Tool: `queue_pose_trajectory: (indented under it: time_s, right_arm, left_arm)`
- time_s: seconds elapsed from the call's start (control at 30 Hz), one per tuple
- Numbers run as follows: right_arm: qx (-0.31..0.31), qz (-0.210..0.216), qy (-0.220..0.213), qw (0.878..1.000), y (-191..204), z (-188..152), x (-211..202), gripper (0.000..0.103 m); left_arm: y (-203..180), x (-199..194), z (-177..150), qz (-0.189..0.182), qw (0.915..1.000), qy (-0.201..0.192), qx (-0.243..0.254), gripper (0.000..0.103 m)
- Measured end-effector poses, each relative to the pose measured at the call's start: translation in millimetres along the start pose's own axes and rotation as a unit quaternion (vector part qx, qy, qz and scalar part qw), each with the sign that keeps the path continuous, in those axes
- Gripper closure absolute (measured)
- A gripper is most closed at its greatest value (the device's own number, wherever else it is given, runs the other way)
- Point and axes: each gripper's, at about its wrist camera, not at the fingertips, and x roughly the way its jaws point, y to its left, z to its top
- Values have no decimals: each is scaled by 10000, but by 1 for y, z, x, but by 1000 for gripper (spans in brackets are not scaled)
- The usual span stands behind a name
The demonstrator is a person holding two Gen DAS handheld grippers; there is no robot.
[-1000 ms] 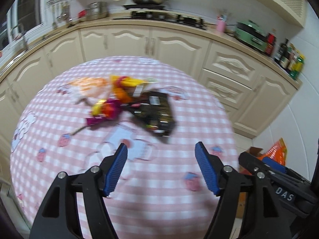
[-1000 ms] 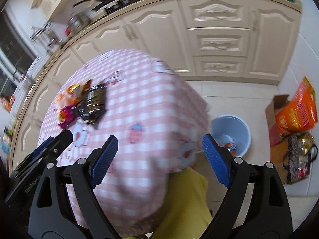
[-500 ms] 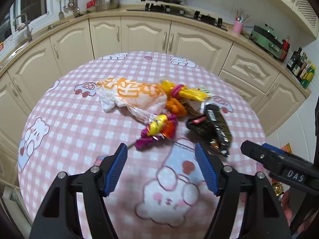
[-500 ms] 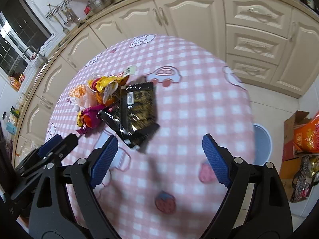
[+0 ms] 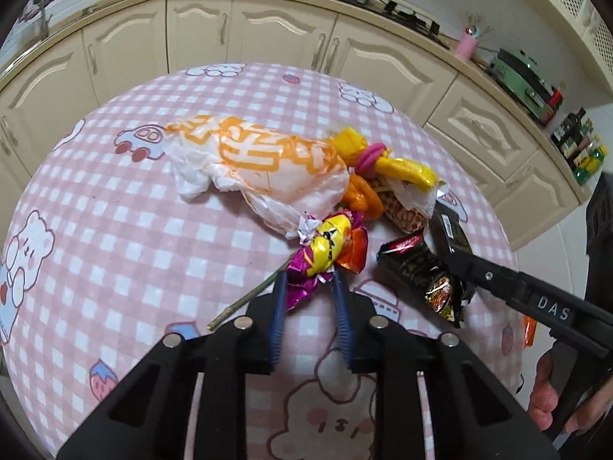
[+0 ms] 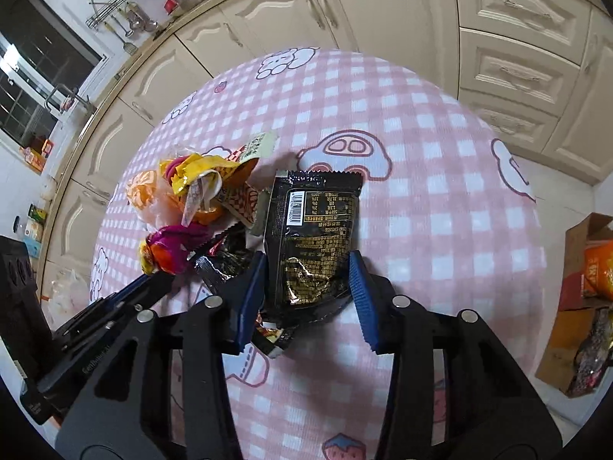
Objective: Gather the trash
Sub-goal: 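Grasp the candy wrapper with the left tool while the right tool grasps the black packet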
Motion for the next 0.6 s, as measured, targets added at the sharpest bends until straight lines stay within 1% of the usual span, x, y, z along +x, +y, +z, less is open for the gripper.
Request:
queue_pose_trajectory:
  time_s: [0.13, 0.3, 0.37, 0.47, 0.6]
  right_arm:
    - [101, 52, -24, 9999, -9, -6, -10, 61]
    - [181, 88, -103, 9997, -16, -13, -26, 62]
    - [195, 89, -139, 9997, -17, -16, -32, 62]
    - [224, 97, -241, 9994, -21, -22, -45, 61]
    - [271, 139, -422, 9986, -28, -28, -65, 62]
  left_arm:
    - [4, -8, -2, -77, 9999, -49, -93, 81]
    - [1, -28, -6, -307, 9993, -159, -122, 81]
    - [-2, -37, -8, -443, 9988, -169, -126, 81]
    - [-8, -48, -13, -553, 9982, -225, -97, 81]
    - [-23, -59, -20, -620, 9976, -305, 10, 81]
